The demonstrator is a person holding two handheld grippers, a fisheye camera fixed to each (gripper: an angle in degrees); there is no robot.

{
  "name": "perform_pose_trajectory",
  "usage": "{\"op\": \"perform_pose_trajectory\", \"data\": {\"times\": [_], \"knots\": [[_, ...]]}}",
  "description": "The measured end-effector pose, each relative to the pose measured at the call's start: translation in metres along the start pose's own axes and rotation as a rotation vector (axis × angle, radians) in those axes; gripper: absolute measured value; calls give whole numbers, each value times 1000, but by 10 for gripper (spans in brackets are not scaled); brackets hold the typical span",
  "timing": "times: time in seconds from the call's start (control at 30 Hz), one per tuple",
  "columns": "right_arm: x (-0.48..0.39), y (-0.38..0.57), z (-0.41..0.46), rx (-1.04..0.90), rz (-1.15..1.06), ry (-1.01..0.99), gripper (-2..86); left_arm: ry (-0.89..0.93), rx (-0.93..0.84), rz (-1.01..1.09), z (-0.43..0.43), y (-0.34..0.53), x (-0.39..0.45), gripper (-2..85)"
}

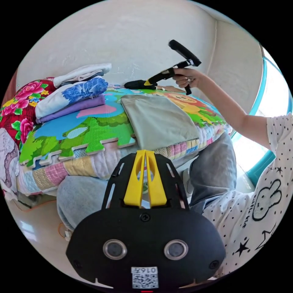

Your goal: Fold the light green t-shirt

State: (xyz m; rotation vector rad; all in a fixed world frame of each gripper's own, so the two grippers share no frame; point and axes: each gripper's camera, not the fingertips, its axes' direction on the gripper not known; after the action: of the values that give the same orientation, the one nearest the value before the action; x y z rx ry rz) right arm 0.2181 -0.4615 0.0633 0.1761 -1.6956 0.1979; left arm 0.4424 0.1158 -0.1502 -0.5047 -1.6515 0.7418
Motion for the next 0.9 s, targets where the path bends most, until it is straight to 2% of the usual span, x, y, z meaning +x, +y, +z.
{"op": "perform_pose_trajectory", "data": {"times": [0.13,0.23,0.4,0.53,0.6,0.7,0.9], "knots": [[15,70,-32,-6,-2,60,50,8,96,93,-9,-29,10,-9],[57,97,-27,-101,143,-22,86,45,151,99,-10,-67,4,-7],[108,126,-28,-34,340,-246,105,144,-35,61,36,-140,-7,9],[126,133,-22,5,394,-353,63,66,-58,65,57,-167,5,-4],[135,136,-28,25,406,-373,47,24,-129,79,72,-191,6,-8],[152,137,-35,19,439,-378,36,97,-185,54,85,-226,-4,-10],[181,132,-53,16,475,-274,35,169,-187,17,115,-286,-14,-10]]}}
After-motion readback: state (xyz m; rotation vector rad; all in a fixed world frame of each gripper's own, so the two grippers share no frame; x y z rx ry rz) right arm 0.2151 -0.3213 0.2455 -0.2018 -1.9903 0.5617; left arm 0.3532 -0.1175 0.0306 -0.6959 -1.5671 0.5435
